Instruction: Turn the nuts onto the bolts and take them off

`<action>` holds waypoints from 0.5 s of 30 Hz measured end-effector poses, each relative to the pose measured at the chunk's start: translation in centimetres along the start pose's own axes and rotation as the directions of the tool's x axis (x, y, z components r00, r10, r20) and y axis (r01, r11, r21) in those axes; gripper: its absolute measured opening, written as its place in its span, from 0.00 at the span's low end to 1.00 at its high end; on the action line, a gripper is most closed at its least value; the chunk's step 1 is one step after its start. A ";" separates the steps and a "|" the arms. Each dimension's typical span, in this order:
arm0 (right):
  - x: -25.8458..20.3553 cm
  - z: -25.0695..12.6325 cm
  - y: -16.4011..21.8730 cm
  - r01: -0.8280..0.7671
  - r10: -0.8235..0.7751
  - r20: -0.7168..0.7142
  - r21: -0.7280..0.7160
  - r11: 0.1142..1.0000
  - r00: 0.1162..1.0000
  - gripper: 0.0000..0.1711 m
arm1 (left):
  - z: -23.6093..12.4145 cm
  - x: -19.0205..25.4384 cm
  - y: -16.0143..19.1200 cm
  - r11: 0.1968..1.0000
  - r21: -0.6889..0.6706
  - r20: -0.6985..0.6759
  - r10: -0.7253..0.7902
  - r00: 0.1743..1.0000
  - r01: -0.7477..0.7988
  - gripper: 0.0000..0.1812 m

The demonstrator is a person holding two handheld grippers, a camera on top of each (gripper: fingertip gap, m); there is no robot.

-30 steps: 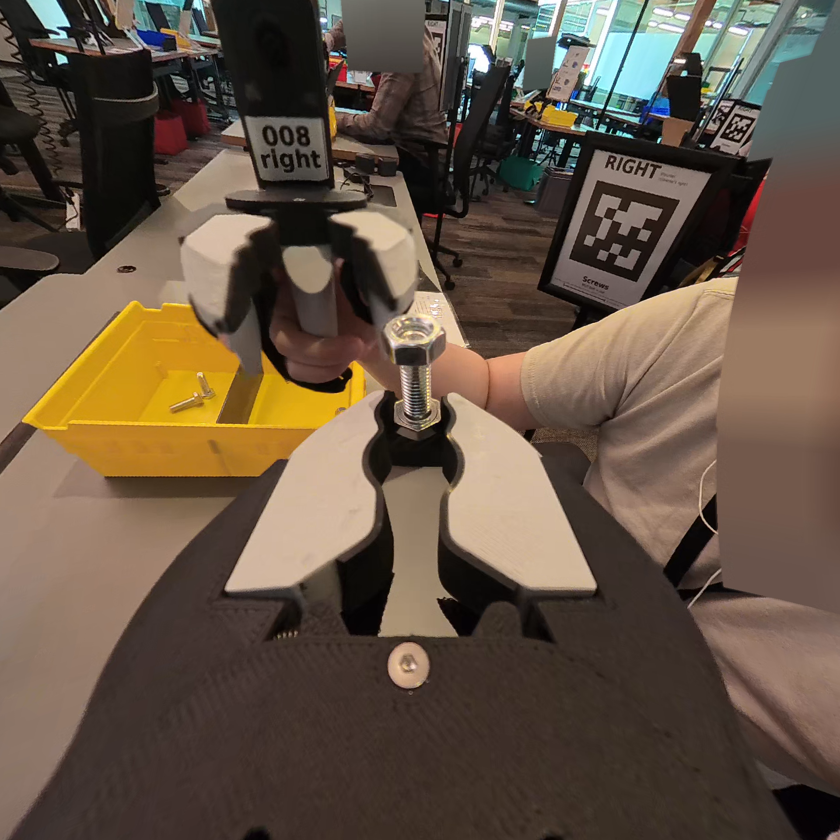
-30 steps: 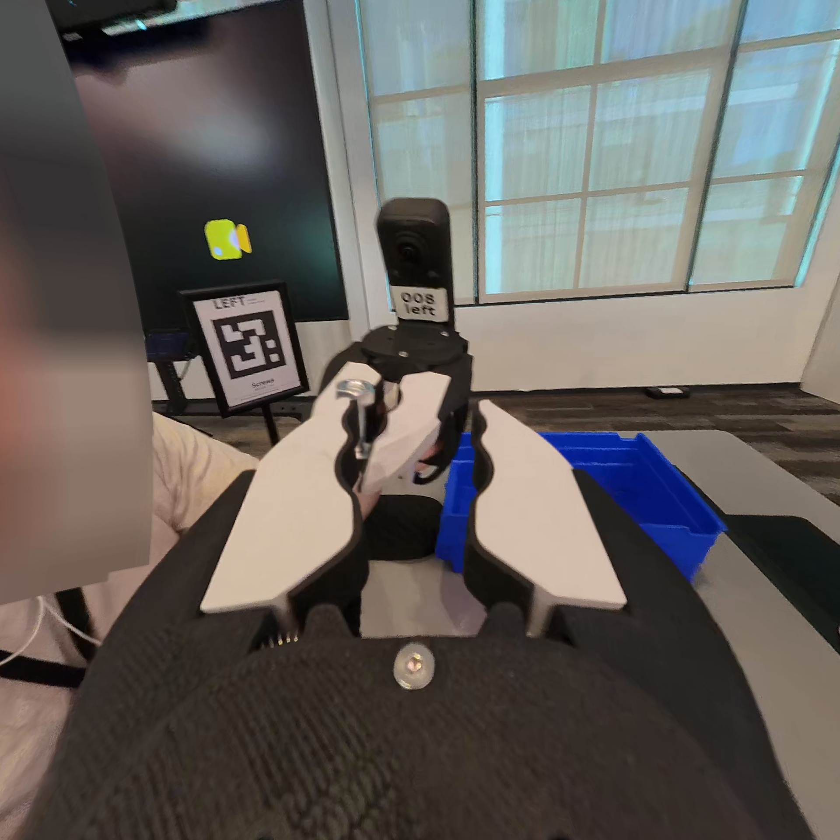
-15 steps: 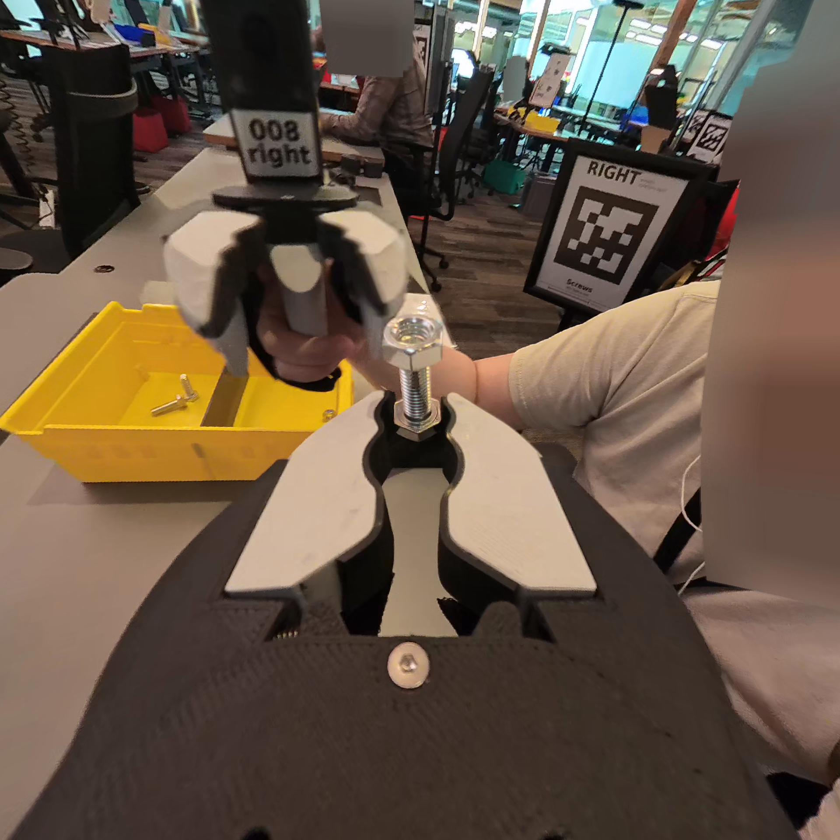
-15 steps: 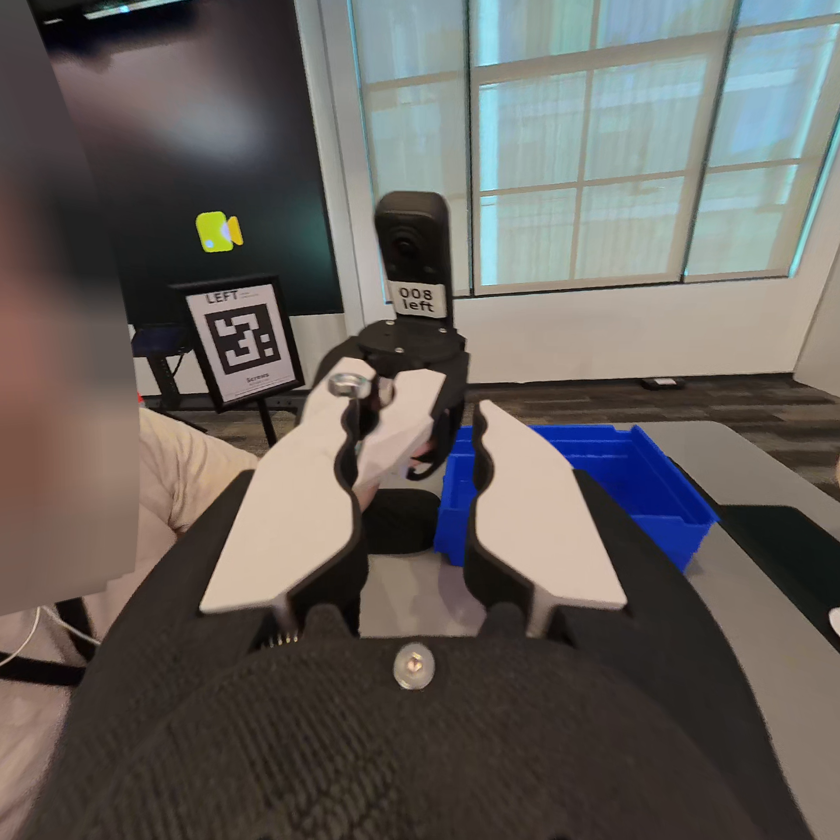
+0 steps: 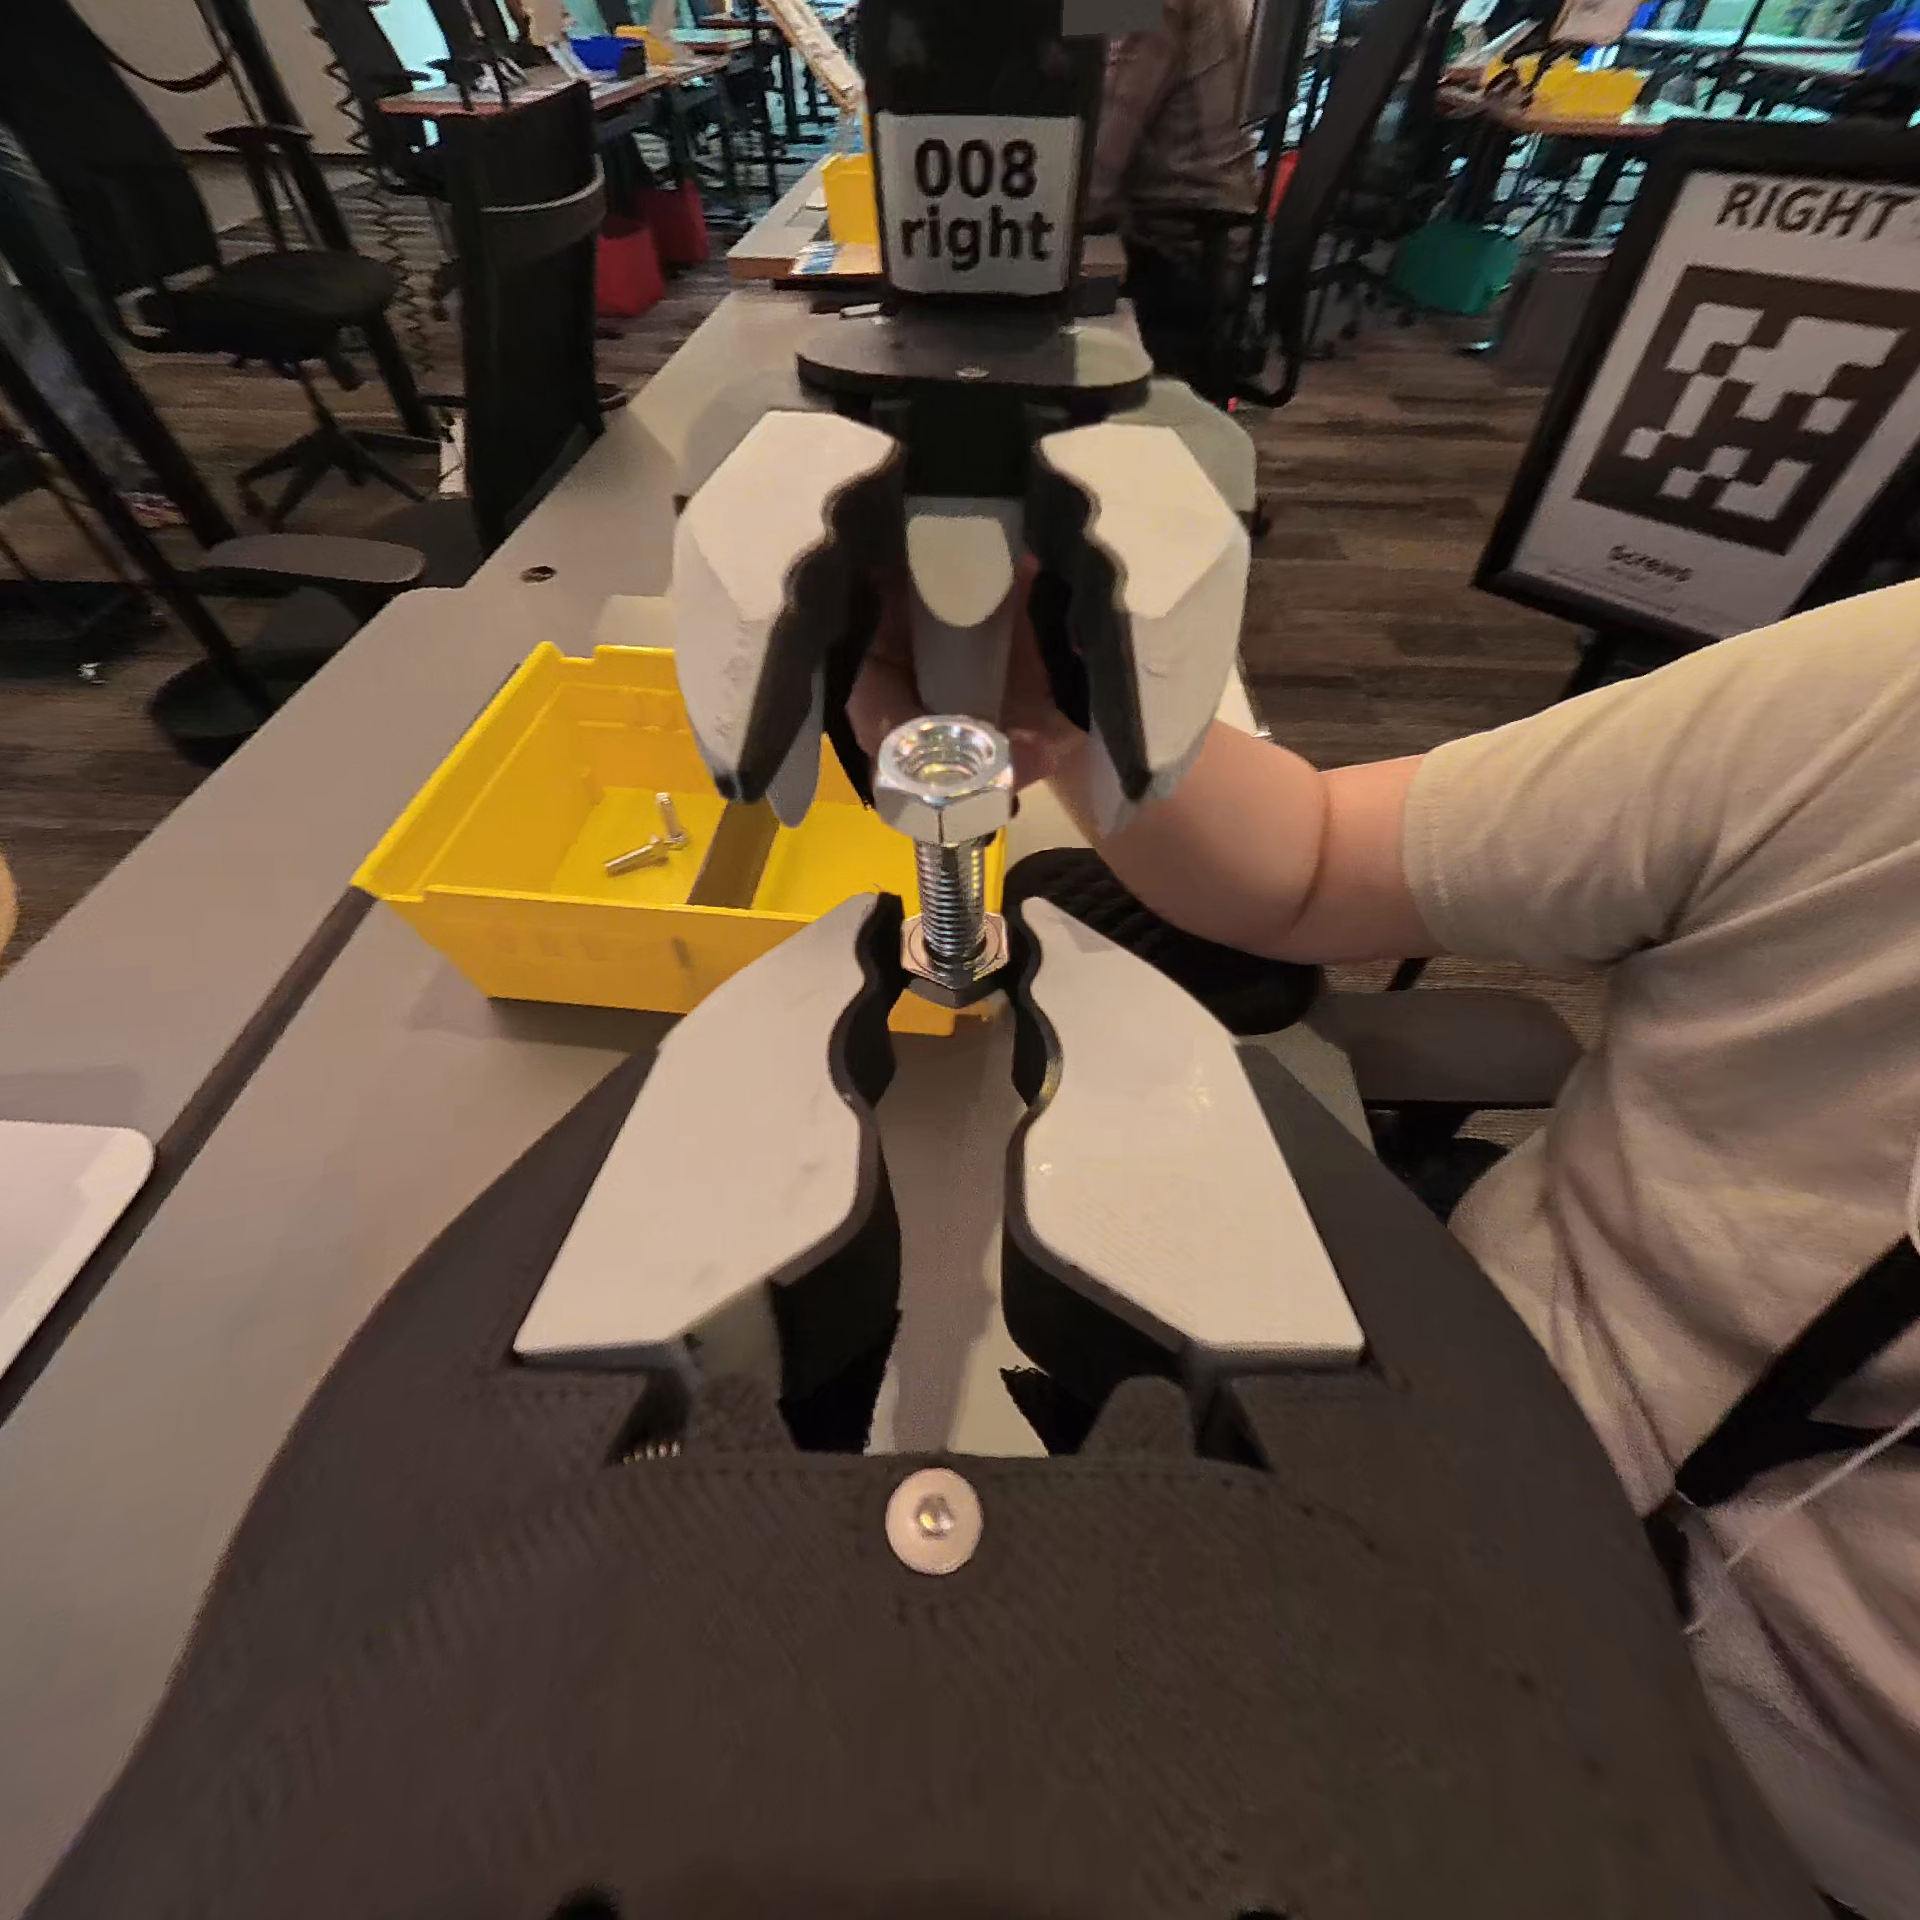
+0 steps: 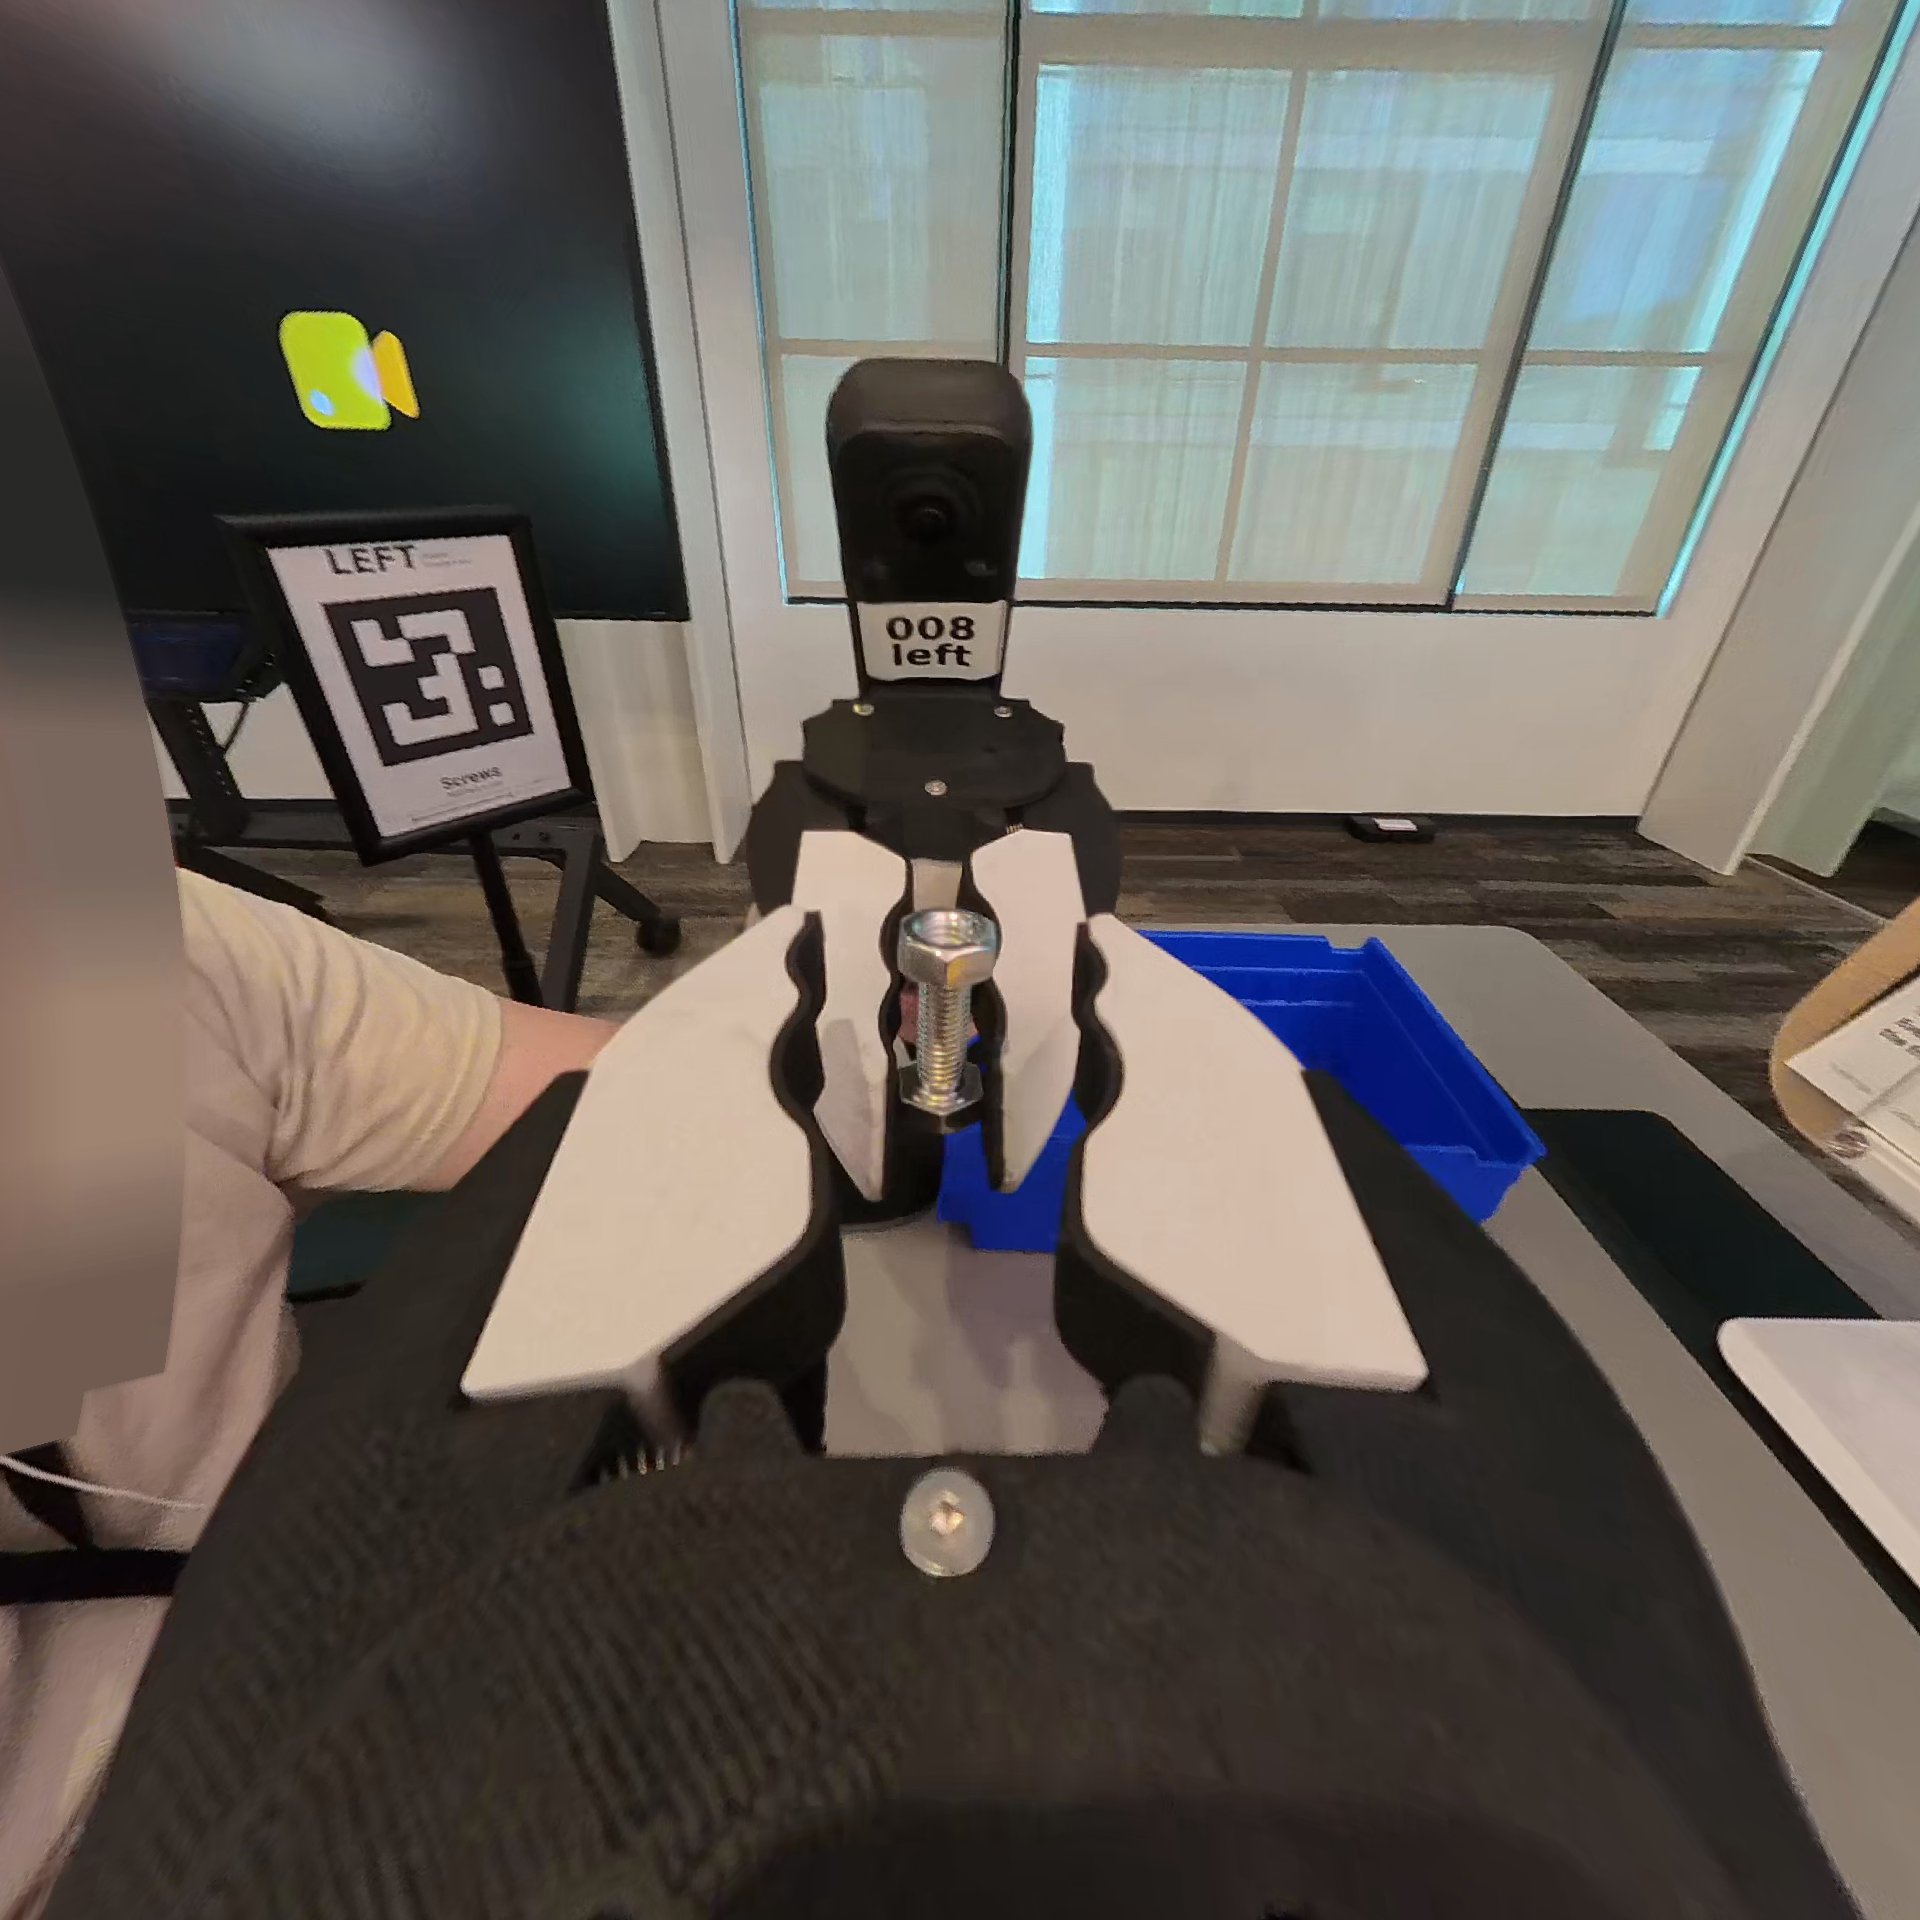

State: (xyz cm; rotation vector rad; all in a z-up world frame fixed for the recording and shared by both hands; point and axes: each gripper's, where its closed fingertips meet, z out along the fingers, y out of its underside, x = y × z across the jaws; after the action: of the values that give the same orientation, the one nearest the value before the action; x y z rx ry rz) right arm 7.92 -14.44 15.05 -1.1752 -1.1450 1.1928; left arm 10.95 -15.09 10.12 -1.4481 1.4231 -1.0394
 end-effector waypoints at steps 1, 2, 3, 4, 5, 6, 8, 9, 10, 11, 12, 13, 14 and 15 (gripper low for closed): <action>0.2 0.2 0.2 0.010 -0.010 -0.020 -0.014 1.000 1.000 0.27 | 0.1 -0.1 0.0 1.000 -0.002 0.012 0.004 1.000 -0.004 0.10; 0.3 0.3 0.4 0.021 -0.022 -0.042 -0.026 0.999 0.999 0.27 | 0.1 -0.3 0.0 1.000 -0.004 0.029 0.009 1.000 -0.009 0.10; 0.5 0.3 0.5 0.034 -0.036 -0.061 -0.035 0.999 0.997 0.27 | 0.1 -0.6 0.0 1.000 -0.007 0.058 0.023 0.998 -0.022 0.10; 0.7 0.3 0.5 0.041 -0.045 -0.079 -0.044 0.998 0.996 0.26 | 0.0 -1.0 0.0 0.999 -0.010 0.094 0.047 0.994 -0.047 0.10; 0.9 0.3 0.6 0.045 -0.050 -0.095 -0.050 0.998 0.994 0.26 | -0.1 -1.3 0.0 0.998 -0.015 0.123 0.068 0.990 -0.067 0.10; 1.1 0.3 0.6 0.048 -0.053 -0.109 -0.053 0.997 0.993 0.25 | -0.1 -1.5 0.1 0.997 -0.027 0.139 0.080 0.987 -0.077 0.10; 1.4 0.1 0.5 0.051 -0.057 -0.128 -0.047 0.998 0.990 0.24 | -0.1 -1.5 0.2 0.996 -0.036 0.145 0.090 0.985 -0.085 0.10; 1.4 0.1 0.4 0.050 -0.055 -0.129 -0.045 0.998 0.990 0.23 | -0.1 -1.4 0.1 0.996 -0.031 0.142 0.090 0.986 -0.086 0.10; 1.4 0.0 0.5 0.048 -0.053 -0.122 -0.047 0.998 0.991 0.20 | -0.1 -1.4 0.0 0.996 -0.026 0.142 0.090 0.986 -0.087 0.10; 1.2 0.0 0.6 0.045 -0.050 -0.104 -0.052 0.998 0.993 0.18 | -0.1 -1.4 0.0 0.996 -0.026 0.143 0.089 0.986 -0.086 0.10; 1.0 0.0 0.7 0.043 -0.048 -0.080 -0.056 0.998 0.996 0.15 | -0.1 -1.4 0.1 0.996 -0.029 0.139 0.086 0.986 -0.083 0.10; 0.7 0.0 0.6 0.046 -0.049 -0.052 -0.051 0.998 0.997 0.11 | -0.1 -1.3 0.1 0.997 -0.027 0.130 0.081 0.988 -0.078 0.10; 0.2 -0.1 0.5 0.051 -0.051 -0.014 -0.042 0.998 0.999 0.11 | -0.1 -0.9 0.0 0.997 -0.014 0.095 0.073 0.993 -0.072 0.10; -0.7 -0.2 0.4 0.054 -0.053 0.053 -0.027 0.998 0.997 0.11 | -0.1 0.0 -0.1 0.998 -0.002 0.031 0.060 0.998 -0.060 0.10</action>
State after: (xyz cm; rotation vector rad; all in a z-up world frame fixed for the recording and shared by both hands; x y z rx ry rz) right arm 8.03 -15.11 14.59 -1.1339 -1.2289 1.1752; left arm 10.94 -15.10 10.25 -1.4081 1.4367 -0.9743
